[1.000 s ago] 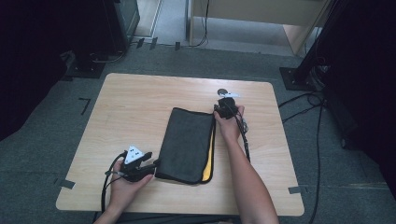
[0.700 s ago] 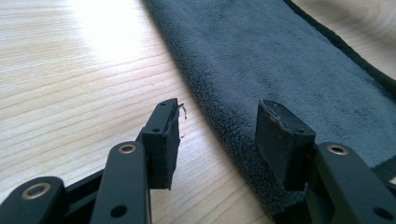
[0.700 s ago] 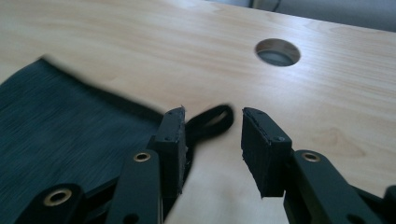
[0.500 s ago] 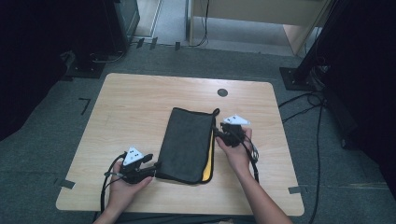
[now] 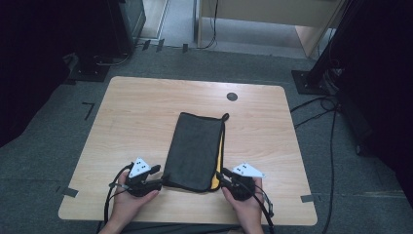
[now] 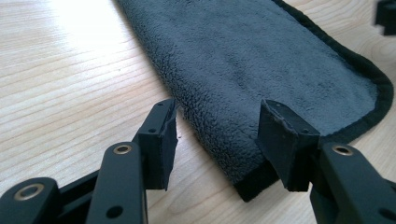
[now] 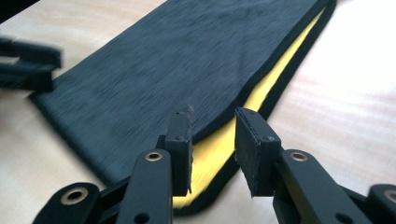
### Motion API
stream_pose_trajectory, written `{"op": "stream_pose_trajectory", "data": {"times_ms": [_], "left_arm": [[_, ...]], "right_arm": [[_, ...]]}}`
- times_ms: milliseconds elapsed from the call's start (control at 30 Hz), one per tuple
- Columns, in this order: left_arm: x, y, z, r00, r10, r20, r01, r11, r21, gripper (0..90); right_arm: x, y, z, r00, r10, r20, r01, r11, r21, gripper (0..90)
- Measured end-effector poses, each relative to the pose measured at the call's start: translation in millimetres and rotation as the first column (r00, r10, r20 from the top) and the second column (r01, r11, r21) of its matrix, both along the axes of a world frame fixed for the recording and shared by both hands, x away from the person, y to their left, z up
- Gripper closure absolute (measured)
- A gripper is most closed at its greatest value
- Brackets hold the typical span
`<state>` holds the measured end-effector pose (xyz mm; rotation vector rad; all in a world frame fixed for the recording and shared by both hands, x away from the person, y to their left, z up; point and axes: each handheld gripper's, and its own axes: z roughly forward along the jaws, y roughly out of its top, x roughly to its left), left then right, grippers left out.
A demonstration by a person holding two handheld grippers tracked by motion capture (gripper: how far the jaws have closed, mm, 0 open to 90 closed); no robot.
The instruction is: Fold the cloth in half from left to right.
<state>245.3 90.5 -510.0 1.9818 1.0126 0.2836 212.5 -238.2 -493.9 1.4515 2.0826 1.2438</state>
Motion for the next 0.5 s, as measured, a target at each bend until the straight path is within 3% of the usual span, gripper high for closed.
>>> {"op": "stream_pose_trajectory", "data": {"times_ms": [133, 167, 300, 500], "left_arm": [[0.9, -4.3, -2.7, 0.9999, -0.015, 0.002, 0.015, 0.9996, 0.022, 46.7], [1.5, -5.0, -3.8, 0.9999, -0.015, 0.0, 0.015, 0.9996, 0.026, 46.5], [3.6, -3.7, -4.9, 0.9999, -0.014, -0.01, 0.014, 0.9997, 0.019, 46.1], [4.7, -3.1, -6.1, 0.9997, -0.02, -0.014, 0.021, 0.9997, 0.016, 46.2]], "right_arm": [[-14.0, 6.9, -6.4, 0.9985, 0.04, -0.038, -0.039, 0.999, 0.033, 70.2], [-13.4, 9.1, -8.7, 0.9981, 0.048, -0.037, -0.048, 0.999, 0.022, 70.3], [-7.7, 12.7, -16.5, 0.9959, 0.038, -0.082, -0.032, 0.997, 0.074, 71.5], [-8.3, 17.1, -19.4, 0.9928, 0.056, -0.106, -0.046, 0.994, 0.095, 70.9]]}}
